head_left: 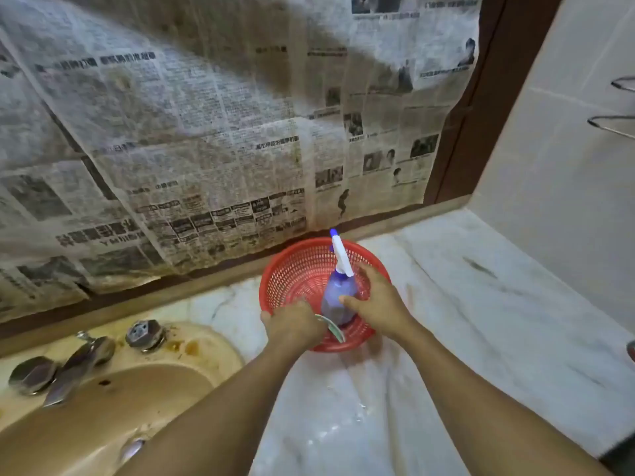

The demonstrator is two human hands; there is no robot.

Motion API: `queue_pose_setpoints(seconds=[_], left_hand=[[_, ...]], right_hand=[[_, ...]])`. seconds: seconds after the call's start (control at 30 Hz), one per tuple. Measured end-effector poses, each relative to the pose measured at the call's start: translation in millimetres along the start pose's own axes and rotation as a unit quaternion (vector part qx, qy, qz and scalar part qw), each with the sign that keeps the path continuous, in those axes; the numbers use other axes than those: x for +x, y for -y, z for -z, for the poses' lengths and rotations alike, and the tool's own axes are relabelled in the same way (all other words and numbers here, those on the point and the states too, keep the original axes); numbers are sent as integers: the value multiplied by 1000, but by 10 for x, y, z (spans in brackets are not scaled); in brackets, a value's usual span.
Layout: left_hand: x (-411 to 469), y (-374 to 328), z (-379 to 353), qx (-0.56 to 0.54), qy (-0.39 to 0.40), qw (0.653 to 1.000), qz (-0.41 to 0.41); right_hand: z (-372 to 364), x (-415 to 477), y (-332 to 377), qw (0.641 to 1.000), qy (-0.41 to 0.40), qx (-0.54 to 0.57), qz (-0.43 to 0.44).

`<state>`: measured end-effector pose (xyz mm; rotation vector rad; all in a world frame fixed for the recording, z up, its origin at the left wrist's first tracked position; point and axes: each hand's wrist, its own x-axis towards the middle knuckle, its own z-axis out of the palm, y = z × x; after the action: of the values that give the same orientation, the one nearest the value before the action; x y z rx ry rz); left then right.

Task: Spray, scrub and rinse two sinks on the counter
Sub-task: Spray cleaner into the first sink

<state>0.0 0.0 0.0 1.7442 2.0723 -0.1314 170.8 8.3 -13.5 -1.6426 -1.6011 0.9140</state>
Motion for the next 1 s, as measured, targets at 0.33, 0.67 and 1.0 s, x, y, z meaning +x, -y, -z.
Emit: queue_pose_setpoints(seconds=[0.33,0.67,1.0], left_hand=[[404,-356,-387,-52,95,994,20],[560,-345,-492,-78,47,994,63],[785,-144,-484,-294,11,945,141]], right_hand=[[-149,329,-109,995,23,92,16],[-35,419,-148,993,5,120,6],[88,427,-171,991,16,136,4]])
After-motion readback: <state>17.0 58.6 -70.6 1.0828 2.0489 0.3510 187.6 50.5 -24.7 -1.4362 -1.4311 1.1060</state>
